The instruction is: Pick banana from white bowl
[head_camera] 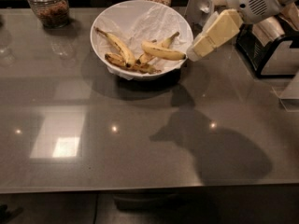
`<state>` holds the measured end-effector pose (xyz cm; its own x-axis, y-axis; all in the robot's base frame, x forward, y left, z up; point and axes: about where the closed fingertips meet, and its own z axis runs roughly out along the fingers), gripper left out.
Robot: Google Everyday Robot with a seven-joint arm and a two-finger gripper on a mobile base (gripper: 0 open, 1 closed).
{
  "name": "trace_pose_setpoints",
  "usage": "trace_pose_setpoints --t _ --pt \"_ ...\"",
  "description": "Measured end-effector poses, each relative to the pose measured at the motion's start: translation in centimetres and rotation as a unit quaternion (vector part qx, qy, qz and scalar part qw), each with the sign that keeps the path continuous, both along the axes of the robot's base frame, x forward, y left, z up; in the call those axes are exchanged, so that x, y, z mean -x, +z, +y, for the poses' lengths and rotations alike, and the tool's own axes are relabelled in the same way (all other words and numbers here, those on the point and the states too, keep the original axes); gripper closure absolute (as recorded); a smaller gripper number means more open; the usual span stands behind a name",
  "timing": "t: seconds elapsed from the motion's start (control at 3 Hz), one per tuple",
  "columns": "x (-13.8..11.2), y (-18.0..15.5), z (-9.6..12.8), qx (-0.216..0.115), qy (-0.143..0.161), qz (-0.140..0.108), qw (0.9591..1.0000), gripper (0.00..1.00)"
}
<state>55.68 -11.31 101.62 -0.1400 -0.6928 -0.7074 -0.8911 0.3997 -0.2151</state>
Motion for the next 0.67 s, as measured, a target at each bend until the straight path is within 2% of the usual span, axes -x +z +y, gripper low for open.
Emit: trace_pose_setpoints --t 0.33,0.67 --pt "-3.0 -1.1 2.8 -0.014 0.006 0.025 0.9996 0.00" --pt "-5.7 -3.0 5.2 -0.007 0.015 0.054 0.9984 0.00"
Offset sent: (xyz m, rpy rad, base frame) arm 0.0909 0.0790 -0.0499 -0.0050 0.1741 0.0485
